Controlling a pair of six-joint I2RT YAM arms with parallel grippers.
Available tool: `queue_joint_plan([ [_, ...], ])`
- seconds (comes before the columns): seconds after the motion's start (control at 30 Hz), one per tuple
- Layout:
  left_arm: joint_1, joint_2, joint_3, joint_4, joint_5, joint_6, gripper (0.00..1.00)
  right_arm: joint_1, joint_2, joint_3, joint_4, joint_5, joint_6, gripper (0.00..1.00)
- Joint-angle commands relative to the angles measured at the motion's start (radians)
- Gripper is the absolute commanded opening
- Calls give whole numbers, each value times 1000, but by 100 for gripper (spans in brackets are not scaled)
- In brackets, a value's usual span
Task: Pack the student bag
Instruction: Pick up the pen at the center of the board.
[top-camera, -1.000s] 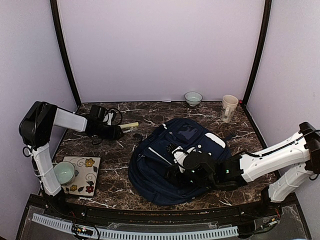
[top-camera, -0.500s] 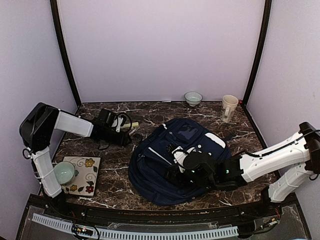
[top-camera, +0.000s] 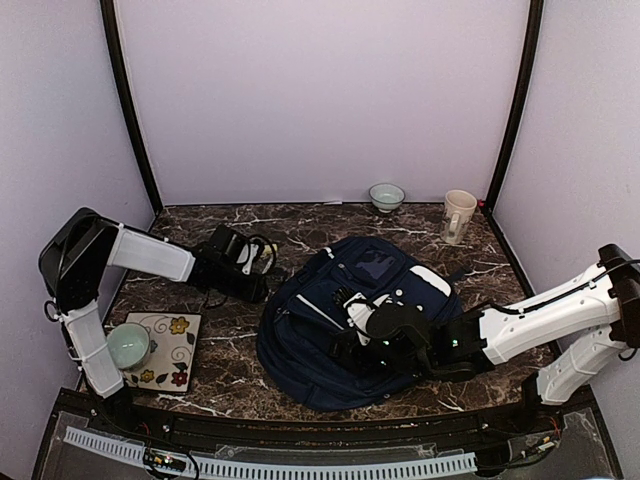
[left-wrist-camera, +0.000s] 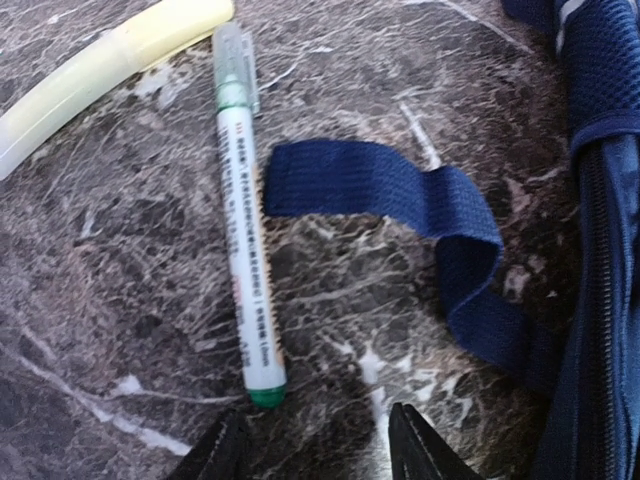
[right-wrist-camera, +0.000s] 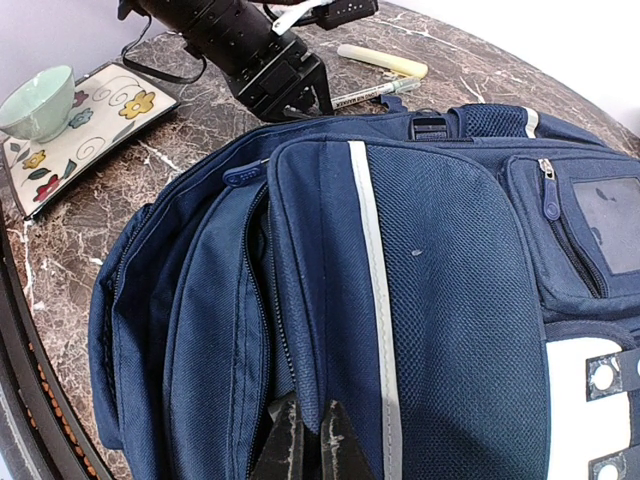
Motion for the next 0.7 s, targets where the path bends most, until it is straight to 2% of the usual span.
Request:
queue_joint_plan([
  [0.0,-21,-5,59,-75,-148,21,50,8,-11,-4,-9,14,13,0],
  [0.17,-31,64,125,-88,-193,46,46,8,-9,-2,-12,16,13,0],
  [0.3,-38,118,171,-105,-205,53,36,8,-11,1,-18,21,13,0],
  [0.57,-51,141,195,-128,-248,39,1,8,-6,10,-24,20,9,0],
  [0.67,-72,83,167,-125,-263,25,0,8,0,24,-31,24,6,0],
])
